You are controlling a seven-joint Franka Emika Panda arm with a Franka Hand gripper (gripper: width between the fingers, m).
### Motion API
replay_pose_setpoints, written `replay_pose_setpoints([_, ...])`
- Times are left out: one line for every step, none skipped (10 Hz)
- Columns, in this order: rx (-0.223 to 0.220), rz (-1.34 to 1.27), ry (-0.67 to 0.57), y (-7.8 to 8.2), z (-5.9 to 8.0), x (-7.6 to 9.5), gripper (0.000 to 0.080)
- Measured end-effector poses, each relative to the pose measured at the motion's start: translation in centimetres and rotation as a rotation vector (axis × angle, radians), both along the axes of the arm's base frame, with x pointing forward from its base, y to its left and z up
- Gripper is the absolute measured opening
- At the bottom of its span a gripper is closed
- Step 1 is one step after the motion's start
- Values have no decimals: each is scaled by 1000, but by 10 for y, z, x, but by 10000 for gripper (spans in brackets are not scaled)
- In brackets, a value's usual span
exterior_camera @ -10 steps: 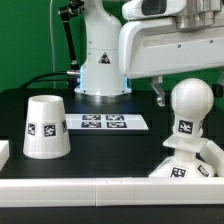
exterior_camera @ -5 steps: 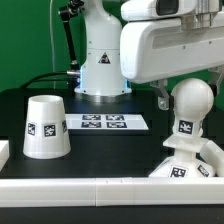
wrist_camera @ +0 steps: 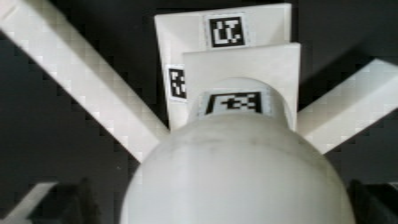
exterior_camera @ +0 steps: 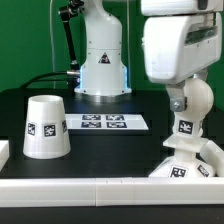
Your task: Assemble lamp
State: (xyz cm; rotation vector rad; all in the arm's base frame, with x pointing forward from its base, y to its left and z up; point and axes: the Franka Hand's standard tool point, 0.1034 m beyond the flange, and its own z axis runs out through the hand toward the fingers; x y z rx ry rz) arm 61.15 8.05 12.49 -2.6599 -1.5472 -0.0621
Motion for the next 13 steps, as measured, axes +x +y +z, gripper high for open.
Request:
replay_pose_setpoints([-1,62,-1,1,-1,-1,699])
replay_pose_setpoints([-9,168,-6,0,-2,-1,699])
replay_pose_setpoints([-9,241,-9,1,-4,-2,699])
replay_pose_setpoints([-12,293,-13,1,-4,-2,699])
replay_pose_setpoints([-19,347,-20,0,-4,-2,699])
replay_pose_setpoints([-19,347,-19,-2,-5,-3,699])
replay_pose_setpoints([-20,346,-18,-4,-6,-3,699])
replay_pose_setpoints([-19,342,-17,-4,-6,-3,571])
replay_pose_setpoints([-20,341,-17,-4,-6,-3,571])
replay_pose_setpoints([-19,324,-16,-4,-6,-3,576])
replay_pose_setpoints([-19,304,-14,-6,-6,-3,576])
replay_pose_setpoints([-19,269,-15,-12,-6,-2,576])
replay_pose_setpoints([-20,185,-24,-16,-6,-3,576])
